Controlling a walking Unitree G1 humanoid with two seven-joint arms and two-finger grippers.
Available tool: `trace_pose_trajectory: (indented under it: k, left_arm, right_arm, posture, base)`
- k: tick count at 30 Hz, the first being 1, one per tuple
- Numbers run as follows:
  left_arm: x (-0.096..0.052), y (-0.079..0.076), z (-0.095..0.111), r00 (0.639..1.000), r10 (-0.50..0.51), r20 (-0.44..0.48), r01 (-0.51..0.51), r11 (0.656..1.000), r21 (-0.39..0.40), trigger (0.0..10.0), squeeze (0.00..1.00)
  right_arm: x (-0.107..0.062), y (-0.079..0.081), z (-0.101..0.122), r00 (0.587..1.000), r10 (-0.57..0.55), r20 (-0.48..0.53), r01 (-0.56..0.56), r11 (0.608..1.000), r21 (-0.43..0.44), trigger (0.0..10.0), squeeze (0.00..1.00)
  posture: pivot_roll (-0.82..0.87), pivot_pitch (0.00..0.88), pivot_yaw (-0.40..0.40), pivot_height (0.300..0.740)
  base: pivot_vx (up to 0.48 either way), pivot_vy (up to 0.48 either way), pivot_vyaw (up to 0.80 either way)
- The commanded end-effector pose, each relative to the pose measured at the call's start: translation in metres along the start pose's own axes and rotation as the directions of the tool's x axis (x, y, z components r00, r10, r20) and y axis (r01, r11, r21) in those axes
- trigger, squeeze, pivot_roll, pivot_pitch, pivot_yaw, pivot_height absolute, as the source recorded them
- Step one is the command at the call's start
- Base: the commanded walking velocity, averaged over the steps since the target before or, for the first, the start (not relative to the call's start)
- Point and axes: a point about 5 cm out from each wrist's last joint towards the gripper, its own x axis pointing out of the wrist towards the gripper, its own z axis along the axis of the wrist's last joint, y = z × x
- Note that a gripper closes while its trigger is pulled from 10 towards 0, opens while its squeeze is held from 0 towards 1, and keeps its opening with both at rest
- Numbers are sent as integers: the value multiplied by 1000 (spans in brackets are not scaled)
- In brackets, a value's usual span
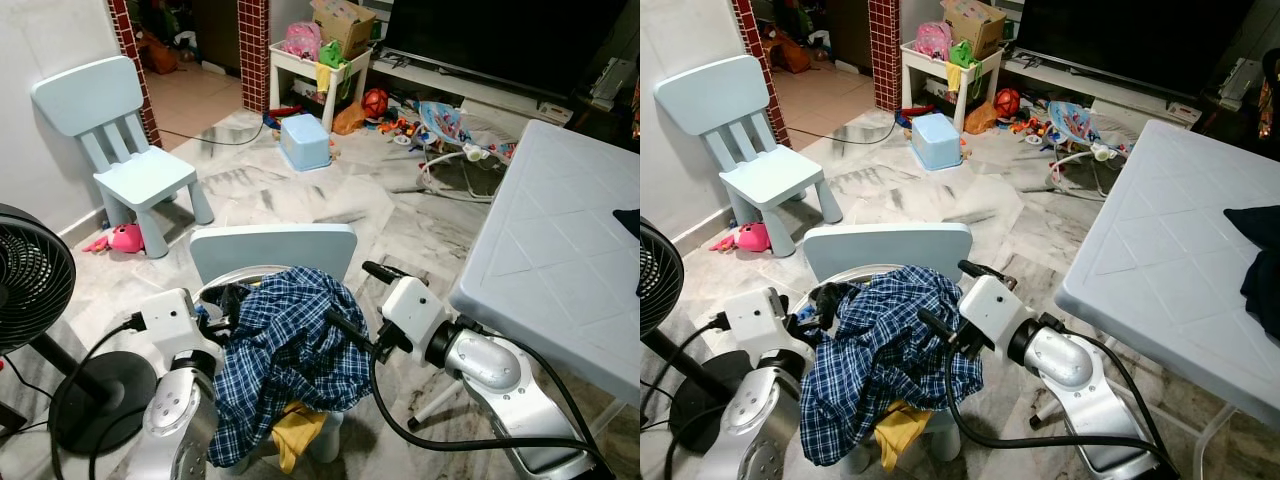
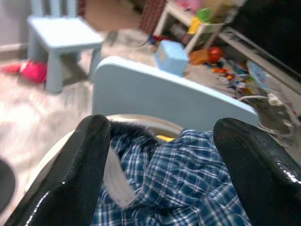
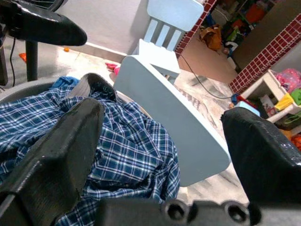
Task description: Hang hanger
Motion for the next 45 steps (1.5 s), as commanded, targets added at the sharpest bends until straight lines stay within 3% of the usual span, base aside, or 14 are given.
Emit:
trace_pose_trajectory:
  k: [1, 2, 5, 8, 18, 29, 33, 34, 36, 40, 41, 43, 44, 45]
  left_arm:
    - [2, -11, -9, 998, 45, -48, -50, 994, -102, 10000, 0]
    - [3, -12, -11, 997, 58, -56, -64, 991, -118, 10000, 0]
    - [8, -17, -29, 980, 108, -165, -153, 942, -297, 10000, 0]
    - [11, -20, -41, 968, 106, -227, -187, 909, -372, 10000, 0]
    - [26, -42, -59, 942, -17, -335, -147, 876, -459, 10000, 0]
    - [43, -64, -60, 931, -79, -356, -138, 828, -543, 10000, 0]
    - [38, -68, -61, 936, -69, -346, -122, 858, -499, 10000, 0]
    - [36, -66, -59, 947, -61, -315, -90, 893, -442, 10000, 0]
    - [34, -63, -58, 950, -54, -308, -80, 910, -407, 10000, 0]
    - [25, -41, -47, 960, -1, -282, -68, 970, -235, 10000, 0]
    - [25, -41, -47, 960, -1, -282, -68, 970, -235, 10000, 0]
    - [15, -20, -33, 966, 26, -256, -48, 996, -78, 10000, 0]
    - [15, -20, -33, 966, 26, -256, -48, 996, -78, 10000, 0]
    - [7, -8, -23, 974, 23, -224, -34, 998, -44, 10000, 0]
  right_arm:
    - [-3, -2, -1, 1000, 8, -6, -8, 1000, -23, 10000, 0]
    - [-3, -2, -1, 1000, 10, -6, -11, 1000, -26, 10000, 0]
    - [-3, -3, 2, 1000, 25, 1, -25, 999, -36, 10000, 0]
    - [-2, -2, 4, 999, 51, 2, -51, 997, -54, 10000, 0]
    - [-5, 0, 6, 999, 47, 0, -47, 997, -69, 10000, 0]
    - [-13, 6, 5, 998, 53, -16, -54, 996, -64, 10000, 0]
    - [-13, 6, 4, 998, 57, -22, -58, 996, -64, 10000, 0]
    - [-13, 6, 3, 998, 59, -24, -60, 996, -63, 10000, 0]
    - [-13, 7, 3, 998, 60, -25, -61, 996, -61, 10000, 0]
    - [-11, 5, 2, 1000, 21, -10, -21, 1000, -4, 10000, 0]
    - [-11, 5, 2, 1000, 21, -10, -21, 1000, -4, 10000, 0]
    - [-8, -3, -2, 997, -70, -8, 71, 987, 142, 10000, 0]
    - [-8, -3, -2, 997, -70, -8, 71, 987, 142, 10000, 0]
    - [-5, -8, -4, 993, -116, -7, 115, 972, 204, 10000, 0]
  posture:
    - [-107, 0, -108, 740]
    - [-112, 0, -114, 740]
    - [-120, 0, -131, 740]
    - [-130, 0, -145, 740]
    - [-169, 23, -117, 740]
    - [-196, 33, -100, 740]
    - [-187, 35, -104, 740]
    - [-182, 35, -104, 740]
    - [-181, 35, -104, 740]
    - [-155, 38, -104, 740]
    - [-155, 38, -104, 740]
    - [-116, 36, -98, 740]
    - [-116, 36, -98, 740]
    - [-96, 33, -95, 740]
  base:
    - [0, 0, 0]
    - [0, 0, 0]
    - [0, 0, 0]
    - [0, 0, 0]
    - [0, 0, 0]
    - [0, 0, 0]
    - [0, 0, 0]
    - [0, 0, 0]
    - [0, 0, 0]
    - [0, 0, 0]
    - [0, 0, 0]
    - [0, 0, 0]
    - [0, 0, 0]
    - [0, 0, 0]
